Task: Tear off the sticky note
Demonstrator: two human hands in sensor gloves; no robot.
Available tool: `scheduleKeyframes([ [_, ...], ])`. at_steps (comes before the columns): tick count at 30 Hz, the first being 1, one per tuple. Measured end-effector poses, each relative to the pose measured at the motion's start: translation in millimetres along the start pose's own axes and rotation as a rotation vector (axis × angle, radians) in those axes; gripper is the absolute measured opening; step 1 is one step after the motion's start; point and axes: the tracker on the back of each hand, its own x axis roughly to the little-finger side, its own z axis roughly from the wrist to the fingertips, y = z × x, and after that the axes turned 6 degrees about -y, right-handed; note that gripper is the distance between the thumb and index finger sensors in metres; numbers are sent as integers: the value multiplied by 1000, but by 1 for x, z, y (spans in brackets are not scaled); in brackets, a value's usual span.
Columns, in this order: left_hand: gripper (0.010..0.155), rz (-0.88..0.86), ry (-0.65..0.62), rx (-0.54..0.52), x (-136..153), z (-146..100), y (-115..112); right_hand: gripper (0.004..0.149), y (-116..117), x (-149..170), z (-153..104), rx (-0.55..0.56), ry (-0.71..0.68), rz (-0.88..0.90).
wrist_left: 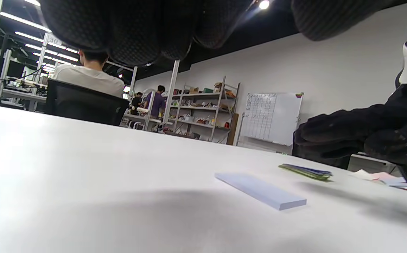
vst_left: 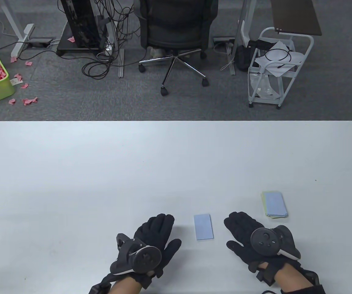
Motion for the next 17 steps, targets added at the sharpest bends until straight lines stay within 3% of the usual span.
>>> scheduleKeyframes([
  [17, 76, -14, -42, 1, 4, -6, 7, 67, 0, -5, -2, 30, -52, 31],
])
